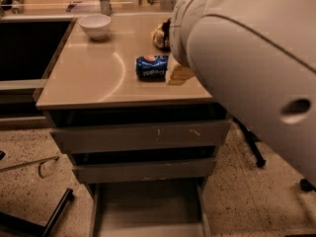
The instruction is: Pick pepsi can from bottom drawer and place on counter
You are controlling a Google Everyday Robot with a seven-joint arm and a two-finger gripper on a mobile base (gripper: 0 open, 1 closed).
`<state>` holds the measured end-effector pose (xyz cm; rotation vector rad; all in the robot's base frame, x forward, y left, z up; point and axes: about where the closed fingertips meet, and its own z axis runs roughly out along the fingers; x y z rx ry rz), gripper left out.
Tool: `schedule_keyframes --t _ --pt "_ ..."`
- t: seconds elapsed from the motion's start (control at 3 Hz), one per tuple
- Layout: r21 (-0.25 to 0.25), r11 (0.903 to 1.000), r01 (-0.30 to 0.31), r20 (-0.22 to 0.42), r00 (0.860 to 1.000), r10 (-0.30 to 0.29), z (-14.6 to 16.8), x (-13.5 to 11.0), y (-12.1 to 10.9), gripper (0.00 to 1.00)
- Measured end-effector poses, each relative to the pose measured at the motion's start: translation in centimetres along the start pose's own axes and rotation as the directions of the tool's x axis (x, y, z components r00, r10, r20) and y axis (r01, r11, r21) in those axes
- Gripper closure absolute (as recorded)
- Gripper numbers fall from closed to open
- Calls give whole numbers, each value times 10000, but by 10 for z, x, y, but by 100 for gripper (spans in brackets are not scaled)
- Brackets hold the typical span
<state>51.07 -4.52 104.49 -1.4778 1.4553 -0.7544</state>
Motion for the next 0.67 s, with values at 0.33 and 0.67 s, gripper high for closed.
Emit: schedule_keyframes --t 0.33,0.67 --pt "242 9997 86 -533 9986 -73 -18 16 -12 0" --pt "242 9997 86 -533 9986 -73 -18 16 -12 0"
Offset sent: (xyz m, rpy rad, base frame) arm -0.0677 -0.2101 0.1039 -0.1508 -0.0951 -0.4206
